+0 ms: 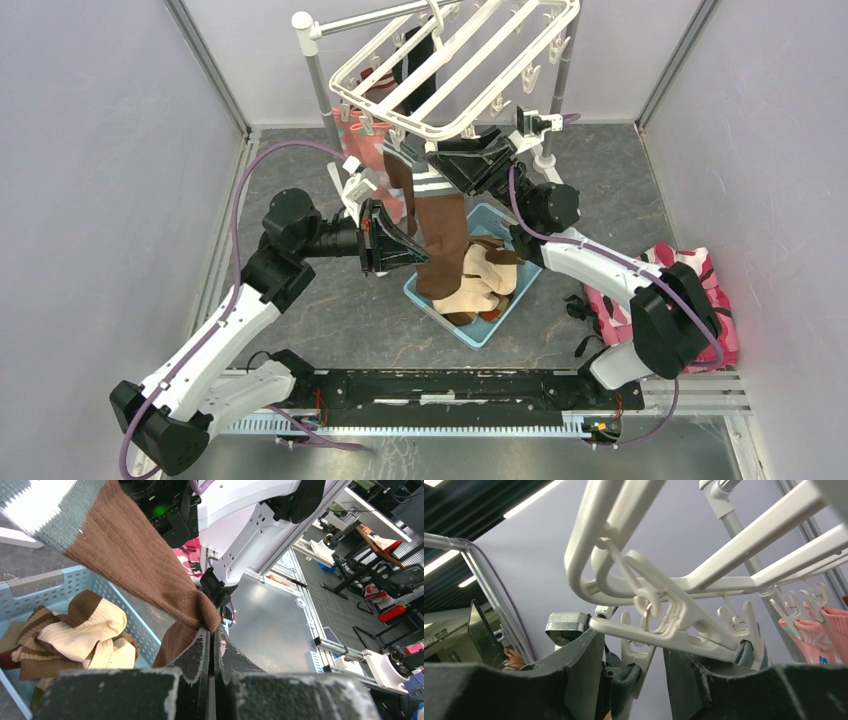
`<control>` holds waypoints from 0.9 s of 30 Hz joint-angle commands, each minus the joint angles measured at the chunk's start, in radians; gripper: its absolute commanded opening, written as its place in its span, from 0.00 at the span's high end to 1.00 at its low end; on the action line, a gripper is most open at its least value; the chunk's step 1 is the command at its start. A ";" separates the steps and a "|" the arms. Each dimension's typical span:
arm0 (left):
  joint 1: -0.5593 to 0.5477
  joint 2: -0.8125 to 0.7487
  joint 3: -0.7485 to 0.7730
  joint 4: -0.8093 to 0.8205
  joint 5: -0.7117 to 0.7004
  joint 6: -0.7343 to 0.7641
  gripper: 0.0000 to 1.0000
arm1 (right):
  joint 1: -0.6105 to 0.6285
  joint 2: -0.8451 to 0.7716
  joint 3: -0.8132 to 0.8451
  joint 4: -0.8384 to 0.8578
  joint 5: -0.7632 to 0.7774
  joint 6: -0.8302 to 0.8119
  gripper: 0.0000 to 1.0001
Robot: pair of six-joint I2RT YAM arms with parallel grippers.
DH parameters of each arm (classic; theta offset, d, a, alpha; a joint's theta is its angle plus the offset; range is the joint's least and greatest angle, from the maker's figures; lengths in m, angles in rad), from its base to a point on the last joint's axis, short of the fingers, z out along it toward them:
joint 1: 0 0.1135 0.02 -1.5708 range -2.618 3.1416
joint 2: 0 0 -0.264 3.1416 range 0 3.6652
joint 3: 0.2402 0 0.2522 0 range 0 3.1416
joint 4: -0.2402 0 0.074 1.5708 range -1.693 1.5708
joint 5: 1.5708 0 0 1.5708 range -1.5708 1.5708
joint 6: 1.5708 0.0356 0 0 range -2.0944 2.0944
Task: Remove the socks clipped to the hanger
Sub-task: Remove the sock from the hanger, then place the sock in the bin.
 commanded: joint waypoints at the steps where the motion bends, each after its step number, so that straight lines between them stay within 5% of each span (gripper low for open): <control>1: -0.008 0.002 -0.006 -0.013 -0.013 0.063 0.98 | 0.005 0.031 0.052 0.107 0.045 0.056 0.51; 11: -0.008 0.025 0.007 -0.103 -0.086 0.189 0.98 | -0.002 0.051 0.061 0.174 0.032 0.112 0.88; 22: -0.056 0.147 0.070 -0.333 -0.110 0.607 0.98 | -0.063 -0.073 0.047 -0.074 -0.078 -0.041 0.91; 27: -0.088 0.200 0.087 -0.334 -0.130 0.647 0.98 | -0.081 -0.078 0.068 -0.123 -0.140 -0.061 0.90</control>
